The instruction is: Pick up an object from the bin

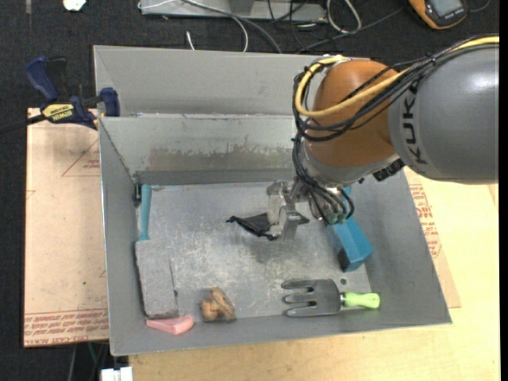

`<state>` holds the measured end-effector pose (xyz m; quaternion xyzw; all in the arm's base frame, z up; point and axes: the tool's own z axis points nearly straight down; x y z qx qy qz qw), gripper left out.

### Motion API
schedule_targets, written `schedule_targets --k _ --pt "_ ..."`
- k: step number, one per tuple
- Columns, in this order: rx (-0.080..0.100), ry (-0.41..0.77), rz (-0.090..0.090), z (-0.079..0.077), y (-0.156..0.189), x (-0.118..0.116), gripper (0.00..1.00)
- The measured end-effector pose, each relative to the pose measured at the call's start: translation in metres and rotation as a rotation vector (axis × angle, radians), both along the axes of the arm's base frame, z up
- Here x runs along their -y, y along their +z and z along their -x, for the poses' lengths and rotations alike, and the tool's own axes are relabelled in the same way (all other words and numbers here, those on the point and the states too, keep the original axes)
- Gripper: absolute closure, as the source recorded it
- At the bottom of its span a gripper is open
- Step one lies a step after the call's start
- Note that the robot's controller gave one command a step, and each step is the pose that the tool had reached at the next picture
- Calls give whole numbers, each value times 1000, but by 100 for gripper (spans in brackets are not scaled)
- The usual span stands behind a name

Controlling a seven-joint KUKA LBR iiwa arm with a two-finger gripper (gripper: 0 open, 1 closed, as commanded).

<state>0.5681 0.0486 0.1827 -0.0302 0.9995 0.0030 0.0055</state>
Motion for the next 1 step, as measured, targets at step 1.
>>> schedule_targets --k 1 --pt "5 -1 -1 -1 16 0 100"
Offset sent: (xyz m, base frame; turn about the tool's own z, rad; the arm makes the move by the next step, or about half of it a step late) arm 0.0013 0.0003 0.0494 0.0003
